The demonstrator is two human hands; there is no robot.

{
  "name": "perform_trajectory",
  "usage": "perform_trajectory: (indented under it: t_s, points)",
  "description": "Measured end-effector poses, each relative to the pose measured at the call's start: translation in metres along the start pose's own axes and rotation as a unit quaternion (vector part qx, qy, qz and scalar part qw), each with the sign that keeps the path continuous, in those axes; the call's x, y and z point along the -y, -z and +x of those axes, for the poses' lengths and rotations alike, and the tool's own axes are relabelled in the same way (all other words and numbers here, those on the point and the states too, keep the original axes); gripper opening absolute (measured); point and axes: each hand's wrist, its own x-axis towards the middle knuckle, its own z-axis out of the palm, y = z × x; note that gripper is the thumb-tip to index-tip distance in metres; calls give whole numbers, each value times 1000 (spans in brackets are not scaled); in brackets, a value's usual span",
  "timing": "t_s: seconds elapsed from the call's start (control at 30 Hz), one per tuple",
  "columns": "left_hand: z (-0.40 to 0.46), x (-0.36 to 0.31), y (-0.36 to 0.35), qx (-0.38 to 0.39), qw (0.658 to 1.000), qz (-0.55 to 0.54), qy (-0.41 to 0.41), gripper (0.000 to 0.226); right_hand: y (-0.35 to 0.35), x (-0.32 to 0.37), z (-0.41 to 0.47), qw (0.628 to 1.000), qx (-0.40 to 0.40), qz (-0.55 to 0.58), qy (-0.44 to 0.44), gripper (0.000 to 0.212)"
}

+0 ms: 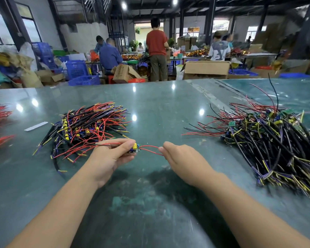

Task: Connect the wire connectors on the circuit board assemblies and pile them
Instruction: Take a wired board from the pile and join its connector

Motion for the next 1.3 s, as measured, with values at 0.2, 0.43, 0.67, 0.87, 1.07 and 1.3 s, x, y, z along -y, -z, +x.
perform_trajectory:
  t_s: [0.2,0.43,0.67,0.87,1.07,1.3]
  points:
    - [0,-1,-4,-5,999,-34,9,13,4,-7,2,992,-7,128,-5,38]
    - [-4,7,-13,-17,1000,7,-2,3,2,-15,5,987,-55,-146,-38,38]
    - [-11,12,-22,-11,997,74,-29,7,-13,7,0,994,-17,-105,4,40]
    - [-12,11,-23,22,998,55,-13,7,-9,9,-3,999,32,42,10,24]
    - [-12,7,-21,46,998,-24,38,5,-6,3,-1,997,24,54,40,18]
    - [-11,7,-20,52,998,-7,42,6,-7,5,-1,997,7,63,45,21]
